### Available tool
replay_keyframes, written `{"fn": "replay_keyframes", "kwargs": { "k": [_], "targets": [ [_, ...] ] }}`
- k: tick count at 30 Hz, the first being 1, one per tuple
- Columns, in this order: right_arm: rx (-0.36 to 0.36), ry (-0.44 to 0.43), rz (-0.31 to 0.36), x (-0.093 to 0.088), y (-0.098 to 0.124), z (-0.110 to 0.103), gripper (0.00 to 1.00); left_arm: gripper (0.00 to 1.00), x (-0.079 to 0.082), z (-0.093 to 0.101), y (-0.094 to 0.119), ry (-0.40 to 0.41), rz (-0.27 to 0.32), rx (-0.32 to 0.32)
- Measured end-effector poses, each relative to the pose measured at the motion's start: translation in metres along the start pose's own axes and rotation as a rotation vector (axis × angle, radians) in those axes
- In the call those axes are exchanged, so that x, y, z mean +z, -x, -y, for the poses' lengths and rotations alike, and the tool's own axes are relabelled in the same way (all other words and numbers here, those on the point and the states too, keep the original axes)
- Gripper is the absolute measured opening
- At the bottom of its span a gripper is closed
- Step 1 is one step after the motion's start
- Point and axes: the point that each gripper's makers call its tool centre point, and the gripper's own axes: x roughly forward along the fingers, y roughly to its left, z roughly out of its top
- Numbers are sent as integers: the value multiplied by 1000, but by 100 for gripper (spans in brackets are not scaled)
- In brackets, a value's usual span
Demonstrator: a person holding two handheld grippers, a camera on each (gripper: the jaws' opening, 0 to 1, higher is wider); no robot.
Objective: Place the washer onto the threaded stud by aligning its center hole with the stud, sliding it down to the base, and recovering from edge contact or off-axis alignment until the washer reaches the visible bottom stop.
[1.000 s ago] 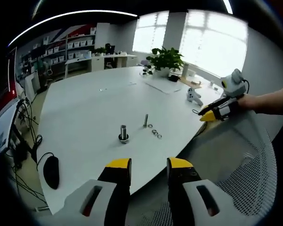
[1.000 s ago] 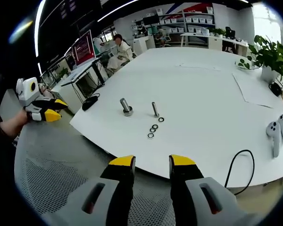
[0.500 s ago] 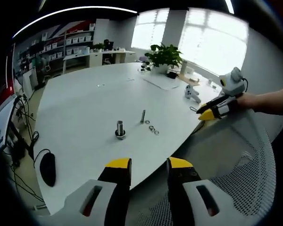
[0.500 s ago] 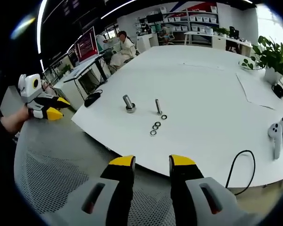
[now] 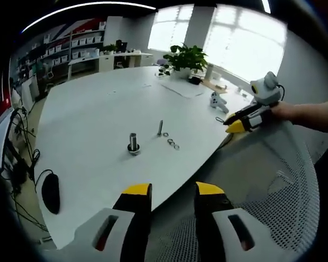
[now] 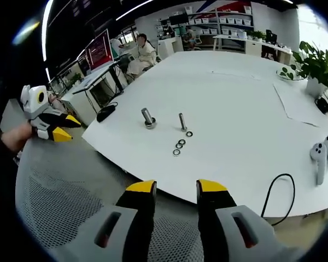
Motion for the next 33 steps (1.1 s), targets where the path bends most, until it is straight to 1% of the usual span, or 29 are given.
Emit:
{"fn": "replay_keyframes", "kwargs": {
  "k": [2, 3, 4, 5, 6, 7, 8, 10, 13, 15, 16, 17, 19, 21, 24, 27, 30, 33],
  "targets": [
    [27, 57, -44, -4, -3, -6, 33, 28, 0, -1, 0, -10, 0, 4],
    [49, 72, -60, -6, -4, -11, 34, 28, 3, -3, 2, -4, 14, 6],
    [74, 92, -94, -10, -6, -16, 34, 28, 3, -4, 3, 3, 20, 8],
    [78, 100, -104, -12, -7, -17, 34, 28, 3, -4, 3, 7, 22, 8],
    [92, 142, -147, -17, -9, -19, 34, 28, 2, -4, 3, 9, 19, 10],
    [95, 151, -158, -18, -10, -19, 35, 28, -1, -4, 2, 7, 6, 11],
    [94, 177, -181, -20, -12, -19, 35, 28, -2, -4, 2, 1, -1, 12],
    [90, 217, -190, -17, -15, -16, 35, 28, -1, -5, 2, -10, 2, 19],
    [47, 294, -223, -13, -21, -4, 35, 28, 0, -6, 3, 4, 10, 15],
    [37, 336, -246, -11, -28, 0, 35, 29, -4, -5, 2, 6, -8, 12],
    [38, 344, -258, -11, -32, 1, 35, 29, -8, -4, 0, -1, -28, 6],
    [42, 349, -267, -10, -39, 1, 35, 29, -9, -3, 0, -9, -35, 6],
    [48, 350, -273, -10, -49, 1, 35, 28, -8, -4, 1, -21, -31, 15],
    [60, 345, -293, -11, -66, -2, 35, 28, -6, -6, 2, -14, -19, 20],
    [67, 384, -330, -14, -84, -4, 35, 28, -5, -6, 2, -5, -17, 19],
    [66, 389, -335, -10, -95, -7, 34, 28, -6, -6, 2, -20, -18, 21],
    [70, 338, -309, -2, -107, -10, 33, 28, -5, -7, 2, -14, -15, 24],
    [67, 304, -312, 3, -117, -7, 33, 28, -4, -7, 3, -15, -9, 28]
  ]
}}
